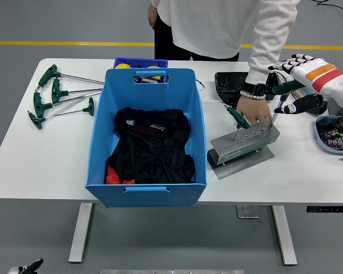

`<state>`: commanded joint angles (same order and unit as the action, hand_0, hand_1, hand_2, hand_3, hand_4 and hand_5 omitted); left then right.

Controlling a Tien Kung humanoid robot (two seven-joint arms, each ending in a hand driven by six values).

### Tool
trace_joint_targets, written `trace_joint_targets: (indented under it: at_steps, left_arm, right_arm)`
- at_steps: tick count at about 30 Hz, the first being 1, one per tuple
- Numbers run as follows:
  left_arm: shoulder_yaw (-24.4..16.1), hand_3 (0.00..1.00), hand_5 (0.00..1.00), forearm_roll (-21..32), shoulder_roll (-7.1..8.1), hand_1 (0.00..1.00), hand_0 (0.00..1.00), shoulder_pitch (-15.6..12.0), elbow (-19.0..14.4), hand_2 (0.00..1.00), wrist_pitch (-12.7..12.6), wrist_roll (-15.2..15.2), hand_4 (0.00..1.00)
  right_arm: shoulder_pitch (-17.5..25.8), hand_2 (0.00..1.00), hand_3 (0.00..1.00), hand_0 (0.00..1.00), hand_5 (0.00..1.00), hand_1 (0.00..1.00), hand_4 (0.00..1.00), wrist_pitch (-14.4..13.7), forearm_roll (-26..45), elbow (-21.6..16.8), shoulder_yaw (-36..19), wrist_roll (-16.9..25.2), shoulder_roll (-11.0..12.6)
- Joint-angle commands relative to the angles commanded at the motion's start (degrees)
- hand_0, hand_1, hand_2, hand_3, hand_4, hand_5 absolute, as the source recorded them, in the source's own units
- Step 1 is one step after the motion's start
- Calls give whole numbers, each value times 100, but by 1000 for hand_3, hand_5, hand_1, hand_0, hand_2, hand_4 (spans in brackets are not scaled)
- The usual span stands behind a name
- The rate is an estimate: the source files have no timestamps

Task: Lift tool from toolbox,place it in box,lift tool from toolbox,place it in box

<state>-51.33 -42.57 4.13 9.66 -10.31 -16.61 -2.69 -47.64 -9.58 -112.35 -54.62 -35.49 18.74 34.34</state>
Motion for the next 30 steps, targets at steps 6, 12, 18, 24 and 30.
trace_joint_targets:
  at_steps: [6,12,18,24,30]
  left_arm:
    - [17,633,513,16,-4,717,715,12,0,745,-3,-3,633]
    - [24,633,512,25,-6,717,715,15,0,745,-6,-6,634]
    - [11,633,512,12,-11,717,716,21,0,745,-12,-9,633]
    - [-10,633,510,-25,-13,717,717,20,0,745,-13,-22,633]
    - [-34,633,509,-52,-19,718,717,7,0,746,-20,-30,633]
  right_arm:
    - [-211,702,813,806,510,733,998,-22,178,294,326,22,-129]
    - [-324,613,740,723,514,636,998,-62,533,686,502,60,-324]
    - [-379,548,711,523,526,550,998,-172,666,930,593,123,-409]
    - [-386,457,625,398,542,478,998,-229,752,1064,634,159,-430]
    - [-351,402,539,357,557,411,998,-217,801,1122,675,142,-443]
